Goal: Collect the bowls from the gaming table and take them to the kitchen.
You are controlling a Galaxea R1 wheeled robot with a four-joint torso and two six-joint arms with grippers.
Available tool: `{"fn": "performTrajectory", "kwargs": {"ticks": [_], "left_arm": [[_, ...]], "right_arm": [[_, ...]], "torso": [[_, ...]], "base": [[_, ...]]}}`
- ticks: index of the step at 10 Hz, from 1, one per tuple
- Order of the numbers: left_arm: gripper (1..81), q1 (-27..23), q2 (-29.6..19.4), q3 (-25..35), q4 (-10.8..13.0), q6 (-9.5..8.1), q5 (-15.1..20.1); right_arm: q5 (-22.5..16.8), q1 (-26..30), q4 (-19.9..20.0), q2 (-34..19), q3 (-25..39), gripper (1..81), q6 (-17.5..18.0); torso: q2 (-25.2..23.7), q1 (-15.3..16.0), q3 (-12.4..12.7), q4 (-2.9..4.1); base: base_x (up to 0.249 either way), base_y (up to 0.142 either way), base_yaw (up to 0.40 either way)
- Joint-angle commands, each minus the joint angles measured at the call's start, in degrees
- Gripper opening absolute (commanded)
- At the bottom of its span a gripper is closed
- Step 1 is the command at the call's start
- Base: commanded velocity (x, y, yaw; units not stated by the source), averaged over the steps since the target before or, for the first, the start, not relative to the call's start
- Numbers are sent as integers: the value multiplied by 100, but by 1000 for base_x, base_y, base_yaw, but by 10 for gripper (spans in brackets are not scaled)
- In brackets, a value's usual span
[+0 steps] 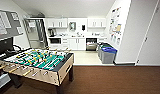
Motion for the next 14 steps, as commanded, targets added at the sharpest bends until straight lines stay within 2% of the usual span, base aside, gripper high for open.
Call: {"fn": "performTrajectory", "kwargs": {"ticks": [1, 14], "left_arm": [[10, -189, -121, -43, 17, -8, 141], [10, -188, -113, -26, 17, -17, 141]], "right_arm": [[-196, 231, -7, -3, 14, 10, -20], [-196, 231, -7, 24, 5, 10, -20]], "torso": [[0, 0, 0, 0], [0, -6, 0, 0]], "base": [[170, 0, 0], [184, 0, 0]]}}
